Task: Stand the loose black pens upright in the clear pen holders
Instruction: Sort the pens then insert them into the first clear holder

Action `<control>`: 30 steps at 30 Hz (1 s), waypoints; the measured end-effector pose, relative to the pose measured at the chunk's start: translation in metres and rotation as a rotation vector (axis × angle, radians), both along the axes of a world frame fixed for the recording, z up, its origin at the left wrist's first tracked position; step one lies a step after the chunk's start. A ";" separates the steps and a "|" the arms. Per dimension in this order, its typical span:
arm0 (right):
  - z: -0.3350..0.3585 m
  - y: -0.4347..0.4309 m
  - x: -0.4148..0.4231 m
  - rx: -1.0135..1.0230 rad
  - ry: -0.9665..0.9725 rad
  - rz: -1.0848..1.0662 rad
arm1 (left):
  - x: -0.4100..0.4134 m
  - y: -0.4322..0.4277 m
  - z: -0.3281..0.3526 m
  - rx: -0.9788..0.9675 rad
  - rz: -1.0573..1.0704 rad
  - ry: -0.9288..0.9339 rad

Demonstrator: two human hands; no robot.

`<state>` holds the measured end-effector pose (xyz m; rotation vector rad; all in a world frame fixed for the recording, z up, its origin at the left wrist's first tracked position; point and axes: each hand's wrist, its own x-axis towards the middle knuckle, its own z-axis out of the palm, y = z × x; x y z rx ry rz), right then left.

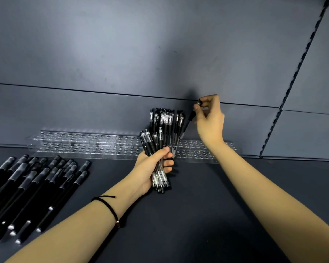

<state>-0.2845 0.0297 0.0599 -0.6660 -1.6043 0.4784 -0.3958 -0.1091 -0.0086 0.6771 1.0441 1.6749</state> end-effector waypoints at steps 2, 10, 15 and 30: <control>-0.003 0.000 0.000 -0.015 -0.060 0.022 | 0.001 0.000 0.000 0.004 -0.007 0.000; -0.009 -0.003 -0.003 -0.060 -0.352 -0.017 | 0.002 0.000 0.001 0.008 0.002 -0.004; -0.011 -0.026 -0.003 0.018 -0.206 -0.057 | 0.002 -0.003 0.001 0.049 -0.034 0.042; 0.007 -0.022 0.002 -0.262 0.124 0.145 | 0.003 -0.005 0.003 0.031 -0.022 0.019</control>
